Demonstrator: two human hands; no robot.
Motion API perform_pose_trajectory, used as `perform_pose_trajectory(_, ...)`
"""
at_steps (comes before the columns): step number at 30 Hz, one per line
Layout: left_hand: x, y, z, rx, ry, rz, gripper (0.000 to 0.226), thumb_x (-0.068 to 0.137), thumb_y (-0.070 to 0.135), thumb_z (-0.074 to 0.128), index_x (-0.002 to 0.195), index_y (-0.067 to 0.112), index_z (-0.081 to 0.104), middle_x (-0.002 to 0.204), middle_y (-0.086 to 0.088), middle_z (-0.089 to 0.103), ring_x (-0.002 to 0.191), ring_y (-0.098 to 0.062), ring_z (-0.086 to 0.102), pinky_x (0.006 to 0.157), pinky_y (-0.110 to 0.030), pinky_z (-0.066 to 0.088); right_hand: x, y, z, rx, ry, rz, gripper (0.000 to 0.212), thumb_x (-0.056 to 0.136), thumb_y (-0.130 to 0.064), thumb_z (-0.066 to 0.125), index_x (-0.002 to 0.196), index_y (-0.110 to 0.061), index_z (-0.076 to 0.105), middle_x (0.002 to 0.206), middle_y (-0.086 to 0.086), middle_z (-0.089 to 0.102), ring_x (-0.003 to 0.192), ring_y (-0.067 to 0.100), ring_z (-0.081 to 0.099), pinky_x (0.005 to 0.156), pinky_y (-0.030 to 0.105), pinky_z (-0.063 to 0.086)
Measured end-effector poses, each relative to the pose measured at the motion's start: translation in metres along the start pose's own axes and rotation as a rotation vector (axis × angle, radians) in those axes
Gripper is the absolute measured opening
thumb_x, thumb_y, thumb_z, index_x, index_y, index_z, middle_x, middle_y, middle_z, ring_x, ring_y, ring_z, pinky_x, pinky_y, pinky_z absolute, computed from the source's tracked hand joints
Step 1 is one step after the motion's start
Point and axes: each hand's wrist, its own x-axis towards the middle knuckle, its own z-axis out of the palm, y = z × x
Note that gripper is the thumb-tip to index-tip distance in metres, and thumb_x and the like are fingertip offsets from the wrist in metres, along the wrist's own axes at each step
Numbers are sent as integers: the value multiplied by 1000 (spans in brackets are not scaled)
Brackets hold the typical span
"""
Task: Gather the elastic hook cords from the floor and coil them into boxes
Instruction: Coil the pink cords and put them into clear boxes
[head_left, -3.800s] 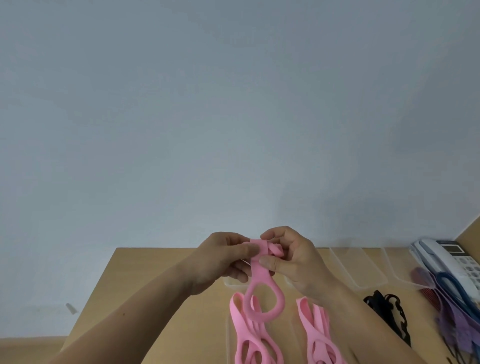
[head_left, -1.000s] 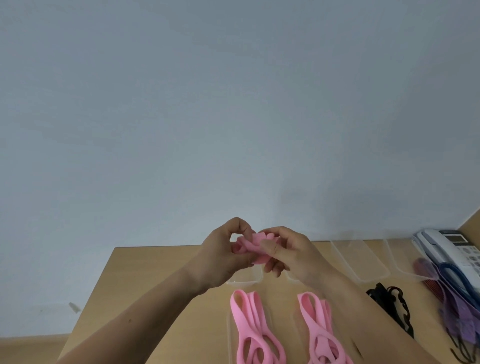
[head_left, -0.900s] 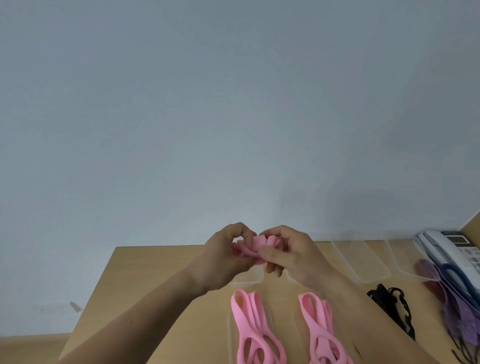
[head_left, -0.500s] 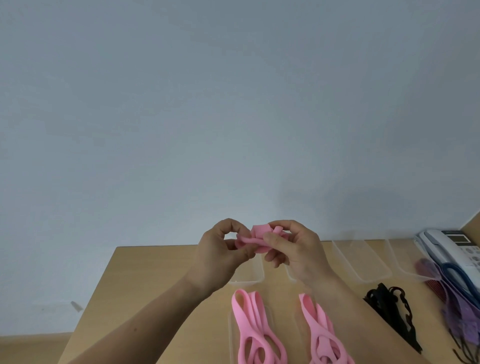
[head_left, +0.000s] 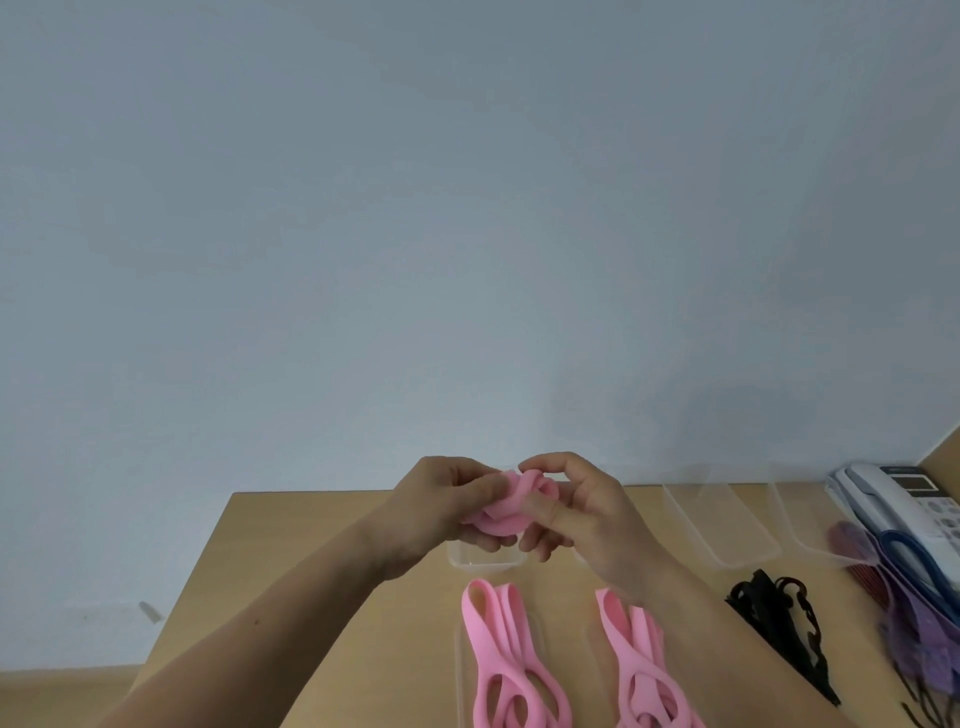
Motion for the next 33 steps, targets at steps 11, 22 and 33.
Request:
perform_pose_trajectory(11, 0, -12, 5, -141, 155, 86, 26, 94, 24, 64, 104, 0, 69, 92, -19, 74, 79, -28, 72, 67, -29, 57, 0, 10, 1, 134, 34, 5, 29, 85, -17, 71, 99, -7, 48, 86, 28, 70, 73, 39, 69, 62, 36, 55)
perform_pose_trajectory(22, -4, -38, -18, -114, 227, 4, 23, 92, 18, 70, 105, 0, 65, 74, -13, 69, 54, -21, 60, 51, -26, 47, 10, 29, 23, -686, -10, -153, 42, 71, -45, 75, 104, -55, 51, 110, -33, 55, 100, -2, 57, 77, 16, 51)
perform_pose_trajectory(33, -2, -77, -47, -16, 64, -54, 27, 103, 19, 48, 103, 1, 67, 73, -10, 68, 60, -20, 60, 55, -28, 47, 17, 62, 58, -1106, 65, -384, 41, 73, -38, 70, 109, -20, 61, 109, -13, 60, 91, 1, 56, 73, 17, 50)
